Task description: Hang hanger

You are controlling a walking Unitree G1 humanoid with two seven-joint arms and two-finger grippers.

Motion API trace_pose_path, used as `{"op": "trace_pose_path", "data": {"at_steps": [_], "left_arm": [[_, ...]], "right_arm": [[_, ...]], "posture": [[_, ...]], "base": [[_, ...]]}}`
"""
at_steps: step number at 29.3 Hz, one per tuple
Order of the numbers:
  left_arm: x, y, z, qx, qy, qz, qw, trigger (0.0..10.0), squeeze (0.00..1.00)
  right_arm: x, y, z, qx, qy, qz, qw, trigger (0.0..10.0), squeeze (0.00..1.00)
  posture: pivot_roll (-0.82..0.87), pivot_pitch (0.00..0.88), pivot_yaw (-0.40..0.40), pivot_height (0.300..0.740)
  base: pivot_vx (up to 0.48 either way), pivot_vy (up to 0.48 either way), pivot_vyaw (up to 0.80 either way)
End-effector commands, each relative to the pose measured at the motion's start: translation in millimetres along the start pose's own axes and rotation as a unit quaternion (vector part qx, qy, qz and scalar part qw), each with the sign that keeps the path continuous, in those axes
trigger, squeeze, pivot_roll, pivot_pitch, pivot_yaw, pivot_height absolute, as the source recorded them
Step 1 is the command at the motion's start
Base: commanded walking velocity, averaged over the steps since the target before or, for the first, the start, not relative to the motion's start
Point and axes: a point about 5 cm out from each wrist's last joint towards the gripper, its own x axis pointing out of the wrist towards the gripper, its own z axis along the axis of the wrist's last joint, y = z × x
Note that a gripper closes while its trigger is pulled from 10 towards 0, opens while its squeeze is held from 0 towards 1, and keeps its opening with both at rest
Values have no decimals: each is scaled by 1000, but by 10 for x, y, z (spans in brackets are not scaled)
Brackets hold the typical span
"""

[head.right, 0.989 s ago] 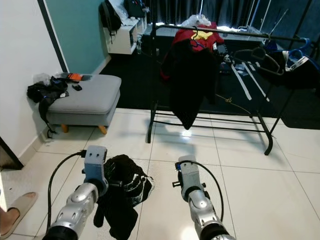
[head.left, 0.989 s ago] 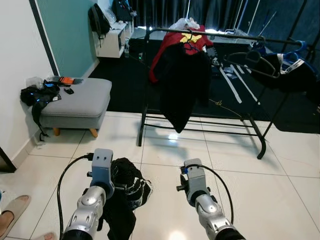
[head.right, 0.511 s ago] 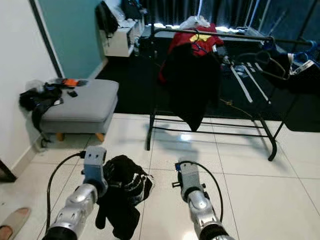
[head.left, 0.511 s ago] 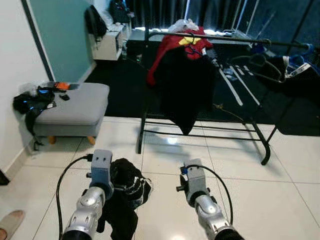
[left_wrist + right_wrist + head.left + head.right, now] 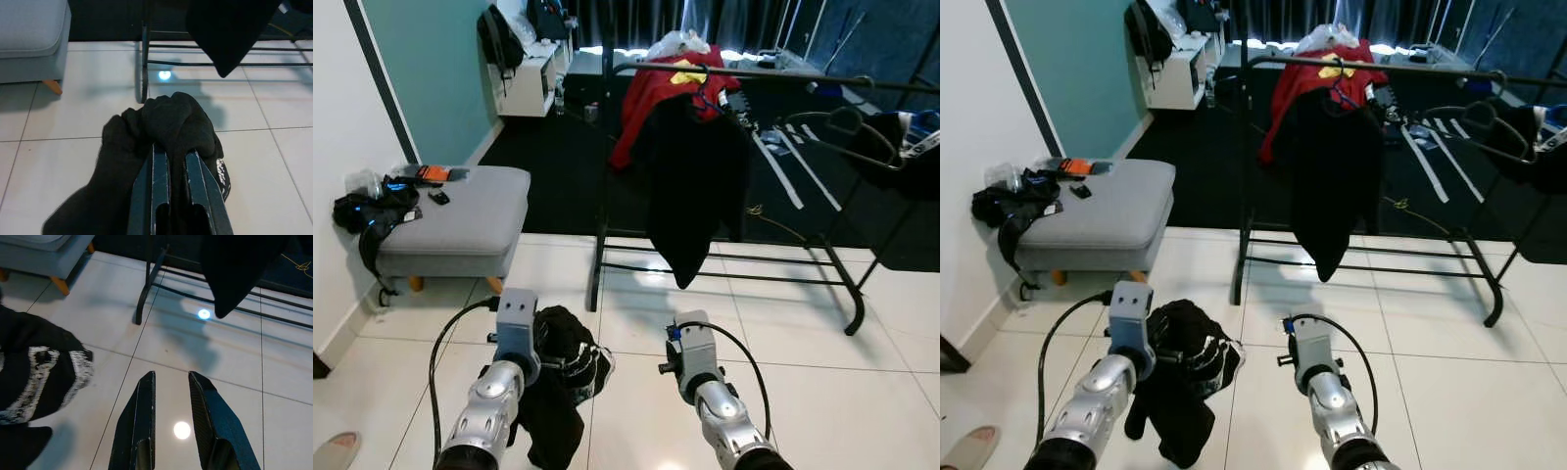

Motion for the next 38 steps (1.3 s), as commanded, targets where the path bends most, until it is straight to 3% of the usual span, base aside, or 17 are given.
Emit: {"op": "trace_pose_path", "data": {"at_steps": [1, 20, 38], "left_arm": [[3, -1, 12, 2, -2, -3, 1000, 10000, 0], [17, -29, 20, -7, -4, -6, 1000, 10000, 0], [1, 11, -2, -1, -1, 8, 1000, 10000, 0]], "right_arm": [[-17, -42, -35, 6, 5, -7, 1000, 10000, 0], [-1, -44, 3, 9, 0, -7, 1000, 10000, 0], [-7, -35, -10, 10, 2, -7, 1000, 10000, 0]], "posture": [[68, 19, -17, 740], [67, 18, -15, 740], [68, 22, -13, 740]], "base": [[311, 0, 0], [304, 0, 0], [0, 0, 0]]}}
